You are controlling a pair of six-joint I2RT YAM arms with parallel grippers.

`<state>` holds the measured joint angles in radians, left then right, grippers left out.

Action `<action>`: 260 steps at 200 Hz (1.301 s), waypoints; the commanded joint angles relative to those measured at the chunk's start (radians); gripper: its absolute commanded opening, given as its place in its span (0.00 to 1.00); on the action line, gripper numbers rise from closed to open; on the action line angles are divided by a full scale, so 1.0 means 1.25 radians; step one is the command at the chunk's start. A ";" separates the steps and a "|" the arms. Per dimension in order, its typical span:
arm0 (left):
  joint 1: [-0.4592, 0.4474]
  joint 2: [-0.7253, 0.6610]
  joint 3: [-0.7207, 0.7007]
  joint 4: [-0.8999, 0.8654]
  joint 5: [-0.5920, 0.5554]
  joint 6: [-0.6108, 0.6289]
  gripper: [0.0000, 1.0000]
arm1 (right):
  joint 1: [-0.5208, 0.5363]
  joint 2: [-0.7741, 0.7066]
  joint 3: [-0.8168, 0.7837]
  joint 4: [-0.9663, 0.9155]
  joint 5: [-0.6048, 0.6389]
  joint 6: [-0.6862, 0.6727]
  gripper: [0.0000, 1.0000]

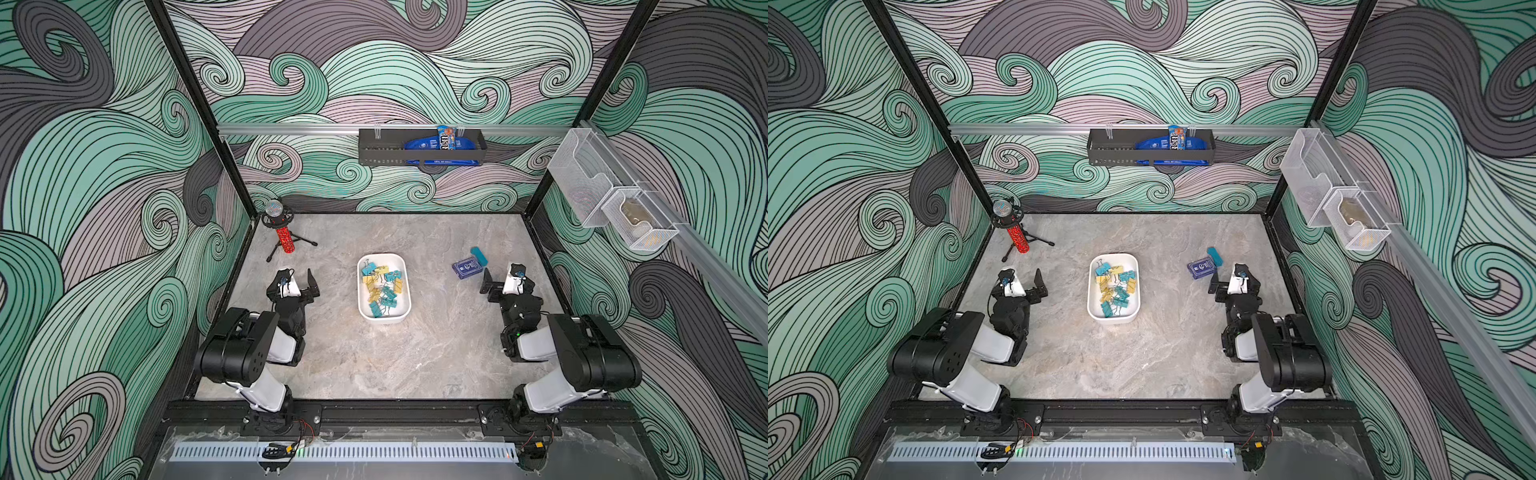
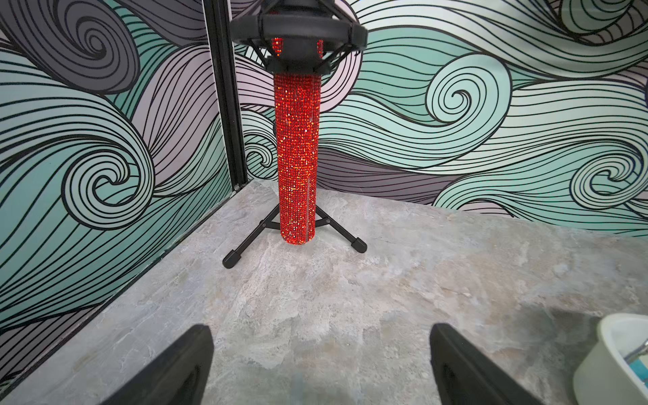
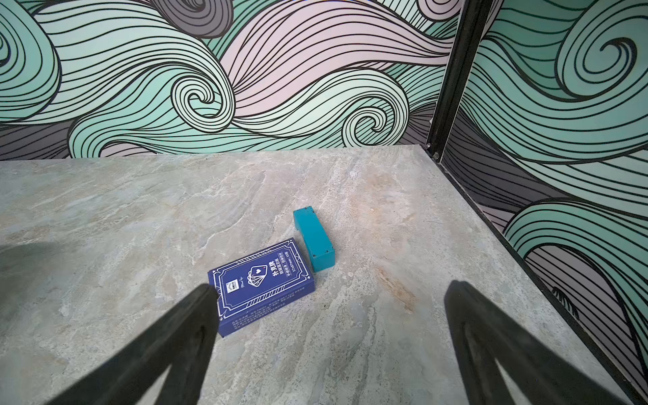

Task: Take out the binder clips from the storage box
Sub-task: Move the storage box to the center of the board.

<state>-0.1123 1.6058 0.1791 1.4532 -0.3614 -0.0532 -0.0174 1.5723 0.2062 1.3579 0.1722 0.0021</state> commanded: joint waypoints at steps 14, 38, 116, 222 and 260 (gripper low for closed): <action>0.006 -0.016 0.004 -0.002 0.008 0.003 0.99 | -0.001 -0.013 0.002 0.008 -0.020 -0.014 1.00; 0.006 -0.015 0.004 -0.002 0.009 0.003 0.99 | -0.002 -0.013 0.004 0.007 -0.022 -0.013 1.00; 0.006 -0.017 0.006 -0.006 0.010 0.002 0.99 | -0.006 -0.013 0.004 0.003 -0.030 -0.010 1.00; 0.007 -0.349 0.125 -0.519 0.209 -0.089 0.95 | 0.056 -0.194 0.124 -0.330 -0.084 -0.071 1.00; -0.001 -0.316 0.182 -0.626 0.408 -0.221 0.95 | 0.129 -0.204 0.322 -0.608 -0.260 -0.082 0.99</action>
<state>-0.1070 1.1782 0.3706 0.8852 -0.0696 -0.2020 0.0784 1.3113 0.4694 0.8883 0.0067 -0.0669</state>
